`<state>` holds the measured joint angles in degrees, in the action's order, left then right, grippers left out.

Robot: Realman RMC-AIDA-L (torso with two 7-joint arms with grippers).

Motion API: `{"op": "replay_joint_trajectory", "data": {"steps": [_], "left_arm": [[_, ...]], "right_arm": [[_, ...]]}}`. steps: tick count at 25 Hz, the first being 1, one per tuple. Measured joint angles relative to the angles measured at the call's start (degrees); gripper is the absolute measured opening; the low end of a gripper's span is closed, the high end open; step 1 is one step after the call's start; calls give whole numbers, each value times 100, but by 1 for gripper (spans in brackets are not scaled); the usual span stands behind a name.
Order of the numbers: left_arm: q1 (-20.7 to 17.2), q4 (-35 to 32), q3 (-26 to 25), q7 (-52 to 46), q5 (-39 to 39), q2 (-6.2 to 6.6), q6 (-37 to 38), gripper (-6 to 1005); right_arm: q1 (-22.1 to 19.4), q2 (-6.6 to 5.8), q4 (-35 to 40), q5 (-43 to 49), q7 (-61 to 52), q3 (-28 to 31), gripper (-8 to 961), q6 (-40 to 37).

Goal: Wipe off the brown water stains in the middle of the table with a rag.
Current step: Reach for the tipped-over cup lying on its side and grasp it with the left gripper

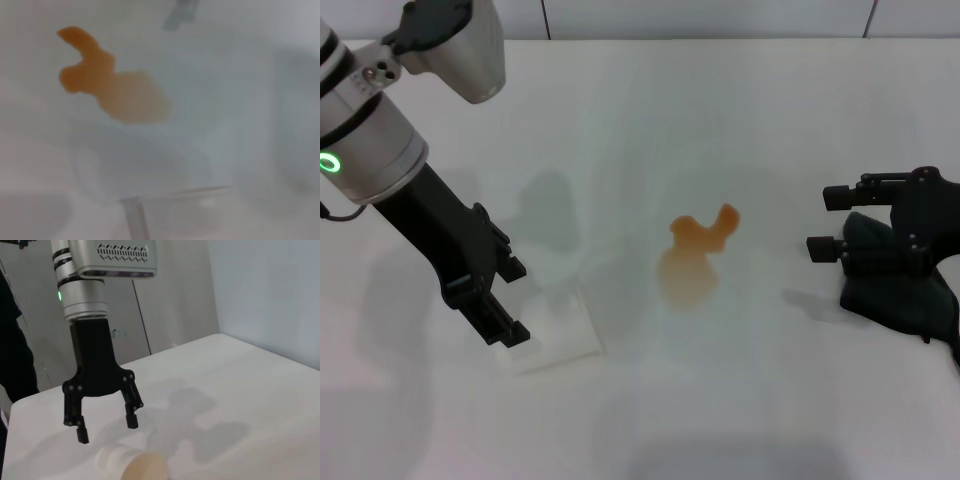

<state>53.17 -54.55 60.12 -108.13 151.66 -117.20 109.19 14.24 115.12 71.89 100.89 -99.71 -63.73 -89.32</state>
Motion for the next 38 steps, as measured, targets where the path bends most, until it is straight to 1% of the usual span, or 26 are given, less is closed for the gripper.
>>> {"op": "replay_joint_trajectory", "data": {"steps": [12,27,38], "left_arm": [[-32,189,29,-19,31,-26,-292,862],[100,436,44,-12,214,-35,-564,862],[188,591,84,30,248,-152,-762,861]], "right_arm": [[7,-7,-21,-79,127,1,691,-14],[0,-7,-70,-203,217,-5,691,-14],[-6,-7,-70,-203,217,4,691,-14]]}}
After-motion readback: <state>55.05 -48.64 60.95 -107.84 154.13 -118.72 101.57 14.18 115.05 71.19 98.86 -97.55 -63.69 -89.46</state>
